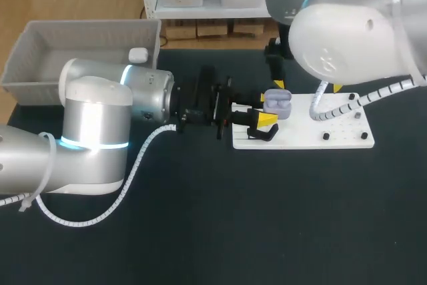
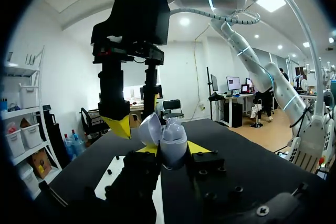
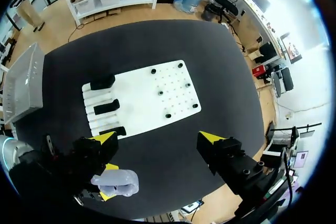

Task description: Pick up each earbud case from the left stands, insert the matching earbuds, close the lid, and place the case in the box.

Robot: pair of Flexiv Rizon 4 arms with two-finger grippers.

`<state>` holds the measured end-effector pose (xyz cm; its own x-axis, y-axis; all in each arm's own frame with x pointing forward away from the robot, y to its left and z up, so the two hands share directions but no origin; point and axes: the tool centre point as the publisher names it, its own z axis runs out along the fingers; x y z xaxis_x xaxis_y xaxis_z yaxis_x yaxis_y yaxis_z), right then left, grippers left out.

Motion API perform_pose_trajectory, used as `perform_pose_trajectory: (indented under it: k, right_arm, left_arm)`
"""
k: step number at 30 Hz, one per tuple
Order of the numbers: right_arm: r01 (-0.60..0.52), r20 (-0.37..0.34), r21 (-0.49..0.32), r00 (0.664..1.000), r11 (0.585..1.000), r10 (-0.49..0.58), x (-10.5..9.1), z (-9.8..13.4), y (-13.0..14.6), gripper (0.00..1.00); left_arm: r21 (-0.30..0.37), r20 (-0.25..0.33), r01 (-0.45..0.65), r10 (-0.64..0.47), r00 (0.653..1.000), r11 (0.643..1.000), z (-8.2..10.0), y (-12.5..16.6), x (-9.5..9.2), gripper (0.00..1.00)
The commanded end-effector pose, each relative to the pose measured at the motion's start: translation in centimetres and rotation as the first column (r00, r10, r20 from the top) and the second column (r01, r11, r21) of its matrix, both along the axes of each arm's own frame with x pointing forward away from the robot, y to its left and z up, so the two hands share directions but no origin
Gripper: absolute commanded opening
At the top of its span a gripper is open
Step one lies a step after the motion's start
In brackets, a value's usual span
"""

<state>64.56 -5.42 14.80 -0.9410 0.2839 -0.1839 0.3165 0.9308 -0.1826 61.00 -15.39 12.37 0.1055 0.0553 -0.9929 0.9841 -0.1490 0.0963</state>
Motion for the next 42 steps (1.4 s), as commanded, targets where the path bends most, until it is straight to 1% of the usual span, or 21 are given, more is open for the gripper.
perform_pose_trajectory:
  k: [1,4,10,12,14,15,16,17,18,20,23,25,28,31,32,34,36,39,41,42]
  right_arm:
    - [-0.021,0.011,0.013,1.0,1.0,0.021,-1.4,0.6,-0.1,1.0]
    - [-0.046,-0.002,0.038,0.999,0.998,0.046,-1.9,0.7,0.2,1.0]
    - [-0.074,-0.015,0.05,0.997,0.996,0.075,-2.5,0.5,0.6,1.0]
    - [-0.086,-0.03,0.06,0.996,0.994,0.088,-2.7,0.4,0.8,1.0]
    - [-0.077,-0.005,0.042,0.997,0.996,0.077,-2.7,0.4,0.8,1.0]
    - [-0.069,0.001,0.056,0.998,0.996,0.069,-2.6,0.6,0.6,1.0]
    - [-0.073,-0.01,0.074,0.997,0.995,0.074,-2.6,0.7,0.5,1.0]
    - [-0.075,-0.01,0.072,0.997,0.995,0.076,-2.5,0.7,0.5,1.0]
    - [-0.068,0.006,0.049,0.998,0.996,0.068,-2.5,0.8,0.4,1.0]
    - [-0.036,0.053,0.046,0.998,0.998,0.034,-2.5,1.2,0.2,1.0]
    - [0.006,0.128,0.071,0.992,0.997,-0.015,-2.4,2.4,-0.7,1.0]
    - [-0.011,0.191,0.068,0.982,0.998,-0.003,-2.7,3.8,-1.2,1.0]
    - [-0.082,0.252,0.097,0.966,0.992,0.055,-3.7,5.8,-1.8,1.0]
    - [-0.138,0.308,0.124,0.947,0.983,0.094,-4.9,7.4,-2.3,1.0]
    - [-0.149,0.318,0.132,0.943,0.98,0.1,-5.3,7.7,-2.5,1.0]
    - [-0.149,0.318,0.132,0.943,0.98,0.1,-5.3,7.7,-2.5,1.0]
    - [-0.149,0.318,0.132,0.943,0.98,0.1,-5.3,7.7,-2.5,1.0]
    - [-0.149,0.318,0.132,0.943,0.98,0.1,-5.3,7.7,-2.5,1.0]
    - [-0.149,0.318,0.132,0.943,0.98,0.1,-5.3,7.7,-2.5,1.0]
    - [-0.149,0.318,0.132,0.943,0.98,0.1,-5.3,7.7,-2.5,1.0]
  left_arm:
    - [-0.003,0.003,-0.006,0.006,1.0,1.0,-0.1,0.0,-0.1,0.0]
    - [-0.003,0.003,-0.006,0.006,1.0,1.0,-0.1,0.0,-0.1,0.0]
    - [-0.003,0.003,-0.006,0.006,1.0,1.0,-0.1,0.0,-0.1,0.0]
    - [-0.003,0.003,-0.006,0.006,1.0,1.0,-0.1,0.0,-0.1,0.0]
    - [-0.003,0.003,-0.006,0.006,1.0,1.0,-0.1,0.0,-0.1,0.0]
    - [-0.003,0.003,-0.006,0.006,1.0,1.0,-0.1,0.0,-0.1,0.0]
    - [-0.003,0.003,-0.006,0.006,1.0,1.0,-0.1,0.0,-0.1,0.0]
    - [-0.003,0.003,-0.006,0.006,1.0,1.0,-0.1,0.0,-0.1,0.0]
    - [-0.003,0.003,-0.006,0.006,1.0,1.0,-0.1,0.0,-0.1,0.0]
    - [-0.003,0.003,-0.006,0.006,1.0,1.0,-0.1,0.0,-0.1,0.0]
    - [-0.003,0.003,-0.006,0.006,1.0,1.0,-0.1,0.0,-0.1,0.0]
    - [-0.003,0.003,-0.006,0.006,1.0,1.0,-0.1,0.0,-0.1,0.0]
    - [0.033,-0.031,-0.04,0.041,0.999,0.999,0.5,1.5,0.0,0.0]
    - [0.059,-0.056,-0.107,0.11,0.992,0.993,1.5,3.9,0.4,0.0]
    - [0.071,-0.046,-0.128,0.132,0.99,0.989,1.9,4.7,0.5,0.0]
    - [0.082,-0.042,-0.164,0.168,0.985,0.983,2.9,6.6,0.7,0.0]
    - [0.102,-0.025,-0.2,0.203,0.979,0.975,3.9,8.5,1.0,0.0]
    - [0.136,0.011,-0.288,0.289,0.957,0.948,5.0,12.4,2.6,0.0]
    - [0.173,0.033,-0.367,0.367,0.93,0.914,5.1,15.3,4.4,0.0]
    - [0.181,0.045,-0.406,0.405,0.913,0.896,5.1,16.6,5.3,0.0]
